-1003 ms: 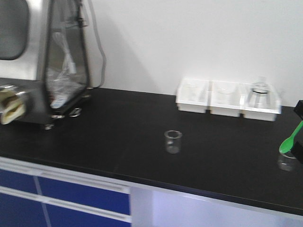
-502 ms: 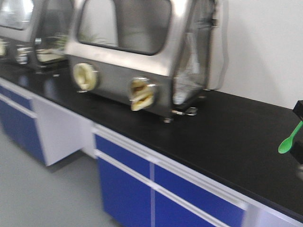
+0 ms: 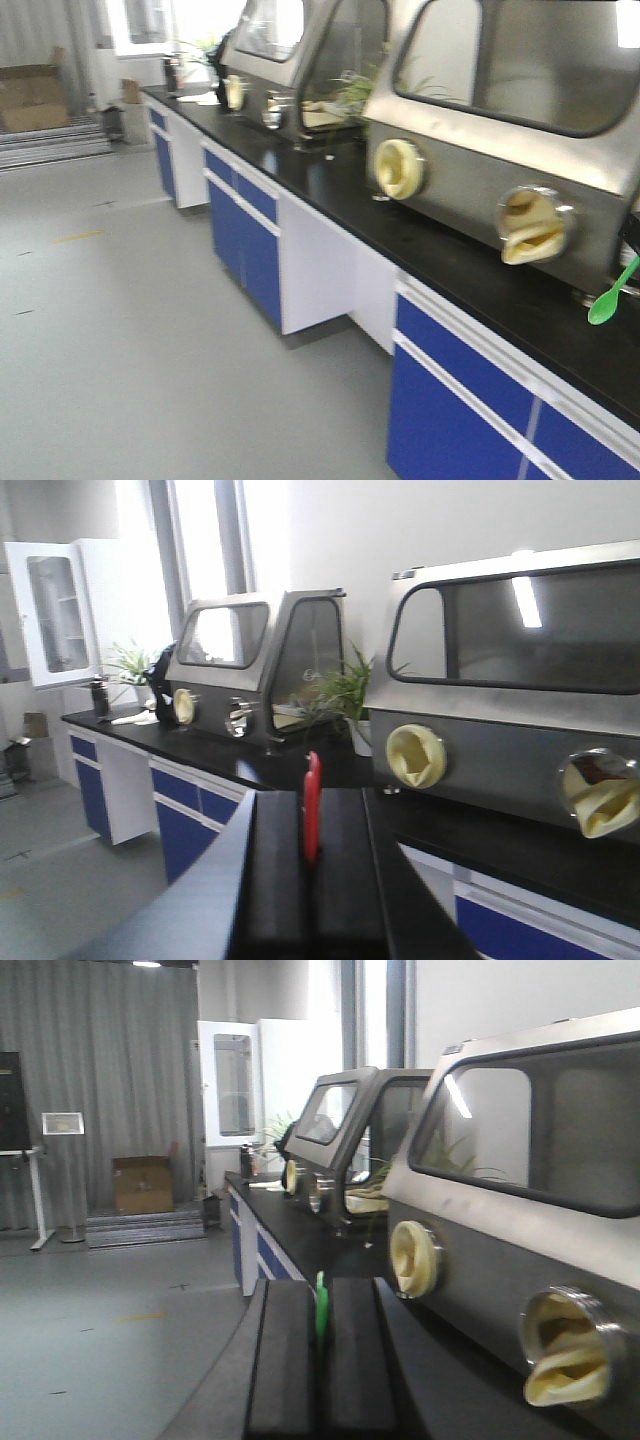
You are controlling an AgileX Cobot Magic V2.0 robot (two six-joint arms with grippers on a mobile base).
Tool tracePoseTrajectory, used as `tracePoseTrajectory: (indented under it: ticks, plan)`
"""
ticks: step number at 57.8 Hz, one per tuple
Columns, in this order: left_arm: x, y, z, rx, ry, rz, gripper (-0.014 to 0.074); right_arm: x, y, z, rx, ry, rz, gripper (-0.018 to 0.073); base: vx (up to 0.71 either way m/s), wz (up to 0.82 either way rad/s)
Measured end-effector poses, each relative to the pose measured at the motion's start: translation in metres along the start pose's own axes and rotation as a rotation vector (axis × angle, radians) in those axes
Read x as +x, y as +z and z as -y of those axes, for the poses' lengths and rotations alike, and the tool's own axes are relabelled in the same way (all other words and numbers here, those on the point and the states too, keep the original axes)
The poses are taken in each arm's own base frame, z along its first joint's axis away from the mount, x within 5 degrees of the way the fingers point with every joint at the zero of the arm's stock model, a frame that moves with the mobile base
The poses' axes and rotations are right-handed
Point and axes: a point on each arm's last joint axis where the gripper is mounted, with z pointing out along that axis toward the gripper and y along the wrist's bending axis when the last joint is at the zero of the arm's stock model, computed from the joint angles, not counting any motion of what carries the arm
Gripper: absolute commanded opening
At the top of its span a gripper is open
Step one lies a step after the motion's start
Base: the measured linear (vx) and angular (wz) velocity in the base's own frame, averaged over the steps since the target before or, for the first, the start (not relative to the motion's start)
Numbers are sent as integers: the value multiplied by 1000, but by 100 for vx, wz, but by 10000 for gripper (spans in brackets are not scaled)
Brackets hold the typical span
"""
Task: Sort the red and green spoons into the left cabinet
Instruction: 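Drive the base back from the bench and turn away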
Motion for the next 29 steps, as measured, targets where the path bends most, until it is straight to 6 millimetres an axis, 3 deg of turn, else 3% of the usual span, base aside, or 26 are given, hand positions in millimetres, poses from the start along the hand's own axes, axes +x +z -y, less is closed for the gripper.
tracePoseTrajectory:
  ticks: [29]
  plan:
    - [0, 0, 0, 0, 0, 0, -6, 0, 0, 0, 0, 0, 0, -9, 15, 52]
